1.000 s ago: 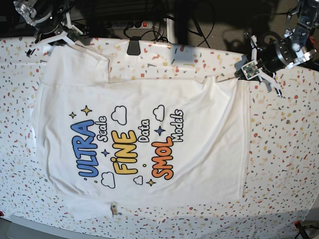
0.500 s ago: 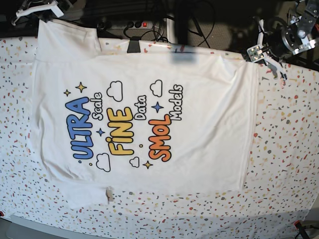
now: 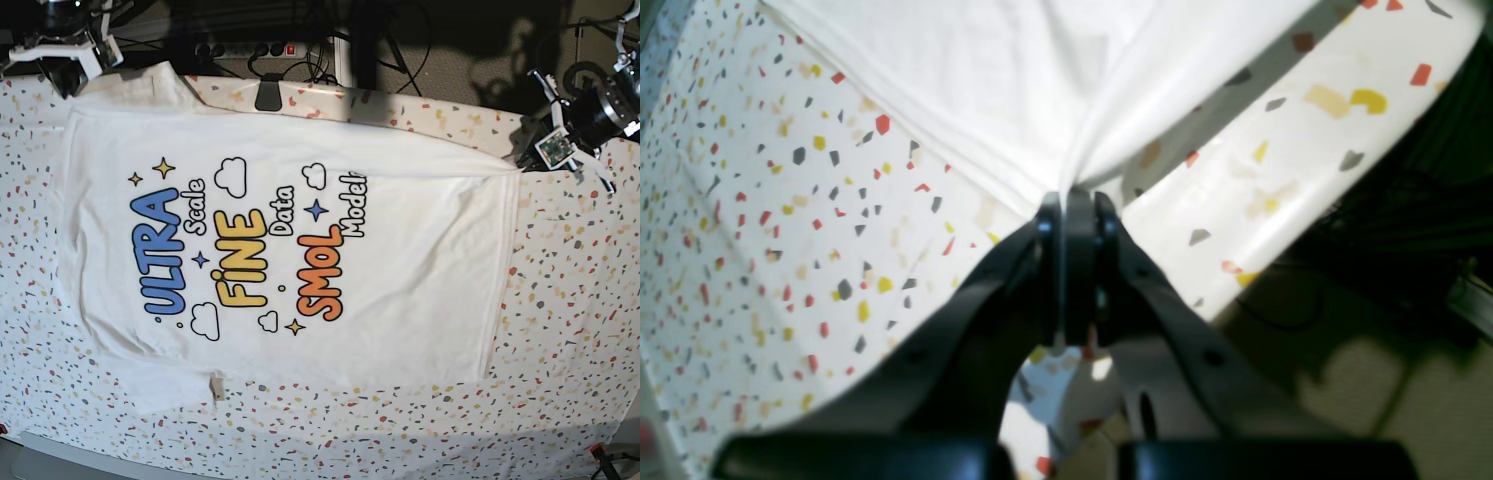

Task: Fold the T-shirt properly
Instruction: 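Lift the shoulder corners and fold them over toward the hem, then release the folded edge and raise both grippers back to the collar edge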

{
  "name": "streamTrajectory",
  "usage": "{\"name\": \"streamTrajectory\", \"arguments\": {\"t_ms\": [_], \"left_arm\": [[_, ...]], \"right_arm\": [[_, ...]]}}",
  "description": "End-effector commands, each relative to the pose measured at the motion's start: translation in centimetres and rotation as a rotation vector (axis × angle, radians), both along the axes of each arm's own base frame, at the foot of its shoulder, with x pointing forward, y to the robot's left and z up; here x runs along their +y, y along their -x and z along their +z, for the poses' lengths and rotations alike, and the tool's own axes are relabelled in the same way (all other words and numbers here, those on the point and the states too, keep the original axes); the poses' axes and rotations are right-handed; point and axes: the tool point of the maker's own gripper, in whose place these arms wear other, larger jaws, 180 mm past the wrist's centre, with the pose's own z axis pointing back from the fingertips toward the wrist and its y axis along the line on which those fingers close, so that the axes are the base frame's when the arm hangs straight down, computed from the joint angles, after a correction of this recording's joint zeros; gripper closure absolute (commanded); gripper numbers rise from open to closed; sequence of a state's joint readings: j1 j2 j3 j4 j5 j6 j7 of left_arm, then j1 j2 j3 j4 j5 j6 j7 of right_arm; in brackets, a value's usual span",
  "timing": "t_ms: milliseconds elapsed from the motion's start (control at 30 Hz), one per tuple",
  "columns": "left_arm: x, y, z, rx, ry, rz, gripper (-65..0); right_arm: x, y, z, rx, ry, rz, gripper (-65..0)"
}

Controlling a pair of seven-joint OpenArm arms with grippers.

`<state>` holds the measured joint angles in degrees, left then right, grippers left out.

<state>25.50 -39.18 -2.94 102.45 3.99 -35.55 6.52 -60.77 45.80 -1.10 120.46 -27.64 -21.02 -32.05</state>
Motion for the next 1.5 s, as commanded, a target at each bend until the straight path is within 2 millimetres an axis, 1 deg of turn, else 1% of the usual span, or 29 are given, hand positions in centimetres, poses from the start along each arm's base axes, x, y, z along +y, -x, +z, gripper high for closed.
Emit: {"name": "streamTrajectory", "arguments": {"t_ms": [0, 133, 200, 267, 400, 567, 700, 800, 967, 1033, 1133, 1300, 1367, 1467], "left_arm": [[0.2, -0.7, 0.9, -0.033, 0.006, -0.002, 0.0], [1.8, -2.4, 0.8, -0.066, -0.003, 0.058, 0.0], [2.1, -3.4, 0.8, -0.082, 0.011, 0.074, 0.0], [2.1, -4.2, 0.8, -0.098, 0.033, 0.093, 0.0], [2.2, -5.6, 0.1, -0.113, 0.032, 0.132, 0.0], [2.2, -6.7, -1.6, -0.115, -0.018, 0.155, 0.0], [1.5, -8.0, -1.3, -0.140, 0.007, 0.171, 0.0], [1.4, -8.7, -1.1, -0.141, 0.000, 0.183, 0.0], [1.5, -9.4, -0.5, -0.154, -0.003, 0.184, 0.0], [1.6, -9.5, -0.6, -0.155, -0.010, 0.183, 0.0], [2.4, -9.9, -1.2, -0.142, -0.028, 0.199, 0.0], [3.8, -11.0, -2.5, -0.112, -0.024, 0.245, 0.0], [3.8, -11.7, -2.3, -0.121, -0.015, 0.251, 0.0], [2.7, -12.0, -1.8, -0.118, 0.019, 0.206, 0.0]], "right_arm": [[0.4, -1.3, 0.9, -0.047, -0.018, 0.017, 0.0], [1.6, -4.5, 0.7, -0.063, -0.124, 0.032, 0.0], [2.0, -6.2, 1.3, -0.102, -0.164, 0.039, 0.0], [2.5, -8.0, 2.2, -0.149, -0.194, 0.053, 0.0], [3.1, -10.6, 2.9, -0.192, -0.269, 0.067, 0.0], [1.5, -13.3, 2.9, -0.239, -0.288, 0.043, 0.0], [0.4, -15.3, 2.8, -0.265, -0.328, 0.017, 0.0], [0.0, -16.5, 2.2, -0.241, -0.353, 0.022, 0.0], [-1.2, -18.6, 2.1, -0.248, -0.397, 0.005, 0.0], [-1.6, -19.2, 1.7, -0.238, -0.423, -0.004, 0.0], [-2.0, -19.9, 2.1, -0.249, -0.430, -0.009, 0.0], [-1.7, -20.3, 2.4, -0.262, -0.433, 0.007, 0.0], [-1.6, -20.3, 2.4, -0.266, -0.438, 0.011, 0.0], [-1.6, -20.3, 2.3, -0.263, -0.437, 0.009, 0.0]]}}
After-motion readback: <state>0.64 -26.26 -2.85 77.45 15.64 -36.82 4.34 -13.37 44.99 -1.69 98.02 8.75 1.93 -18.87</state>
